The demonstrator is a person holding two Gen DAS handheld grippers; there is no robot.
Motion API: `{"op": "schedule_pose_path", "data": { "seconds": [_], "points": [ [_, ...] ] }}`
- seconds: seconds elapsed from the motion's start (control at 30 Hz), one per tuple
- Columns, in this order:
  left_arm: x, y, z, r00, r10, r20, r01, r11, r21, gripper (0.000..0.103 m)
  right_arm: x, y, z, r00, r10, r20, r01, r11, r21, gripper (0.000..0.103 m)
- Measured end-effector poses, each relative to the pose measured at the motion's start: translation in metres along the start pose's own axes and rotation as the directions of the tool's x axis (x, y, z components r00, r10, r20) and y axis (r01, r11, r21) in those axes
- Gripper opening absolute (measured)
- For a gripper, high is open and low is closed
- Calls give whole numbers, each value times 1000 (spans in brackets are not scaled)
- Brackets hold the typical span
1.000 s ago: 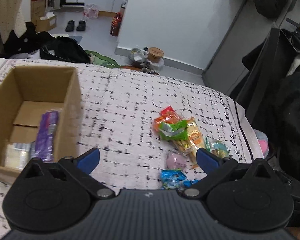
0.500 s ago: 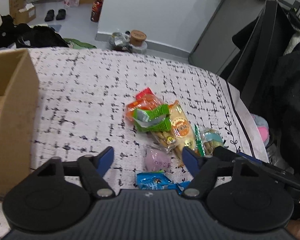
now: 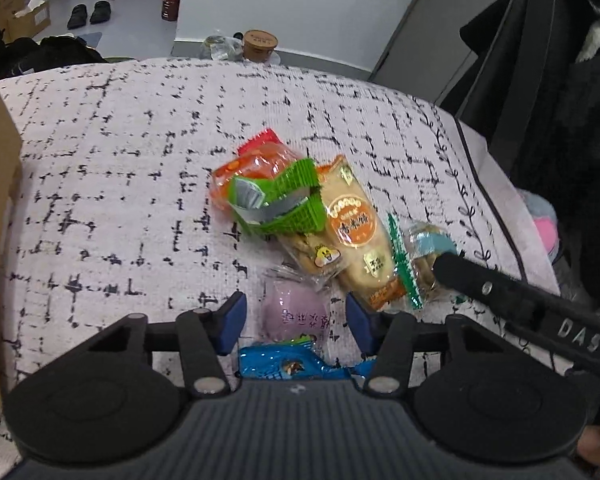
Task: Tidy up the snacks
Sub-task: 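Grasp the pink packet with the left tool while the right tool grasps the teal-labelled cake, then carry the pink packet and cake over the box and open both tools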
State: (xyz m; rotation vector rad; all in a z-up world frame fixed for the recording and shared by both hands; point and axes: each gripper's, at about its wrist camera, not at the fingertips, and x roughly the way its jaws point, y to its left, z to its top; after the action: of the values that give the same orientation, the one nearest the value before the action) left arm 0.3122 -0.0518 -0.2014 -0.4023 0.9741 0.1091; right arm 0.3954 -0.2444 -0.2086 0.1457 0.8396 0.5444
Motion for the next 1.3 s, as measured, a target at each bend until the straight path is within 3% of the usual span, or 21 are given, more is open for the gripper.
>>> {"op": "schedule_pose_path", "data": {
  "seconds": [0.13,0.23,0.63,0.77,0.9,1.0,1.3],
  "points": [
    [2,1,0,1000,24,3,-24,1000,7,34,6,1,1,1000,3,-5,-3,1000,1,79],
    [0,3,0,1000,26,0,-26,1000,9,31,10,6,1,1000,4,-1,-4,1000,-12,79],
    [-21,29,1,997,73,15,-73,997,-30,29,26,16,0,999,-34,-5,33,998,-45,79],
    [-31,38,4,995,88,35,-87,995,-47,29,30,20,-3,997,-76,-10,75,996,-51,75],
    [-41,44,5,995,91,48,-88,995,-53,29,29,21,-4,992,-121,-18,120,991,-65,59],
    [-46,48,5,995,88,56,-85,994,-65,29,24,17,-4,993,-119,-18,119,992,-45,54],
    [-62,57,6,994,76,80,-69,994,-89,29,0,23,-2,996,-88,25,88,996,11,53]
  ]
}}
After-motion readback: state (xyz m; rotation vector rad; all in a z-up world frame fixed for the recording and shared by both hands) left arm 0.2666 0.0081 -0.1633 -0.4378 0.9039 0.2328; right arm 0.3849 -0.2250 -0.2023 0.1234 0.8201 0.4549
